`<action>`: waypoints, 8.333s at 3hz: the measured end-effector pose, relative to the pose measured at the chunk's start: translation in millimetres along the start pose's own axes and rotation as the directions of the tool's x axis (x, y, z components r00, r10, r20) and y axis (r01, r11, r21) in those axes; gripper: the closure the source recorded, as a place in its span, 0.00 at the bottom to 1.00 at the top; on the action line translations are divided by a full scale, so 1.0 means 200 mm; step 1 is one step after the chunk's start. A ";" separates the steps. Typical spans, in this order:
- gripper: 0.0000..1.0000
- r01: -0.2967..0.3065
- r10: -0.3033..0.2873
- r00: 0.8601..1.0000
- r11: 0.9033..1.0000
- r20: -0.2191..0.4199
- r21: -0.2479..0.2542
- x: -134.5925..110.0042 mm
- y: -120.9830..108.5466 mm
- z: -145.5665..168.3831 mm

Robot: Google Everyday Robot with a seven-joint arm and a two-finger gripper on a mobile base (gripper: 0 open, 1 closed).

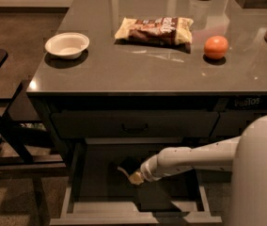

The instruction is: Pick sponge from middle drawer and place on counter

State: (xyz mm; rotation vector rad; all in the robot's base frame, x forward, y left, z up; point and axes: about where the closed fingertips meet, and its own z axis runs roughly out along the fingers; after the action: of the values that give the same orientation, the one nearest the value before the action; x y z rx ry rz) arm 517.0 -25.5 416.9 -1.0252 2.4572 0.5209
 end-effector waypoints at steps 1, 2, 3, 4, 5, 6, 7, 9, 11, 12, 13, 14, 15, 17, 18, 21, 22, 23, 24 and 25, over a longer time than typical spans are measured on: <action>1.00 0.019 -0.019 1.000 1.000 0.012 -0.005 -0.04 0.01 -0.12; 1.00 0.040 -0.040 0.999 0.999 0.009 -0.001 -0.06 0.03 -0.25; 1.00 0.065 -0.064 0.998 0.997 -0.022 0.030 -0.07 0.06 -0.58; 1.00 0.065 -0.064 0.998 0.997 -0.023 0.030 -0.07 0.06 -0.58; 1.00 0.060 -0.058 0.997 0.997 -0.042 0.048 -0.09 0.08 -0.68; 1.00 0.067 -0.063 0.997 0.995 -0.047 0.075 -0.11 0.12 -0.90; 1.00 0.078 -0.074 0.997 0.990 -0.035 0.120 -0.15 0.16 -1.15; 1.00 0.158 -0.156 0.987 0.958 -0.029 0.238 -0.29 0.28 -1.62; 1.00 0.209 -0.212 0.977 0.934 -0.019 0.289 -0.36 0.35 -1.79; 1.00 0.200 -0.220 0.975 0.930 0.029 0.307 -0.45 0.32 -1.88; 1.00 0.222 -0.265 0.960 0.917 0.090 0.331 -0.73 0.23 -2.01; 1.00 0.226 -0.271 0.958 0.917 0.096 0.330 -0.77 0.22 -2.01; 1.00 0.225 -0.267 0.957 0.932 0.116 0.286 -0.87 0.16 -1.97; 1.00 0.249 -0.277 0.950 0.951 0.147 0.181 -1.26 -0.07 -1.85; 1.00 0.278 -0.300 0.945 0.947 0.132 0.160 -1.38 -0.13 -1.81; 0.81 0.315 -0.325 0.941 0.942 0.089 0.114 -1.54 -0.23 -1.62; 0.58 0.315 -0.325 0.941 0.942 0.089 0.114 -1.54 -0.23 -1.62; 0.34 0.315 -0.325 0.941 0.942 0.089 0.114 -1.54 -0.22 -1.62; 0.13 0.315 -0.325 0.941 0.942 0.089 0.114 -1.54 -0.22 -1.62; 0.00 0.315 -0.325 0.941 0.942 0.089 0.114 -1.54 -0.22 -1.62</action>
Offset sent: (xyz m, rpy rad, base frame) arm -0.0152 -0.0298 0.0861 -0.0226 -0.0504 0.0527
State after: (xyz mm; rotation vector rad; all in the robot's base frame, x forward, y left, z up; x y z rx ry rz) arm 669.3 -36.6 840.1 -1.2892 2.1414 0.3339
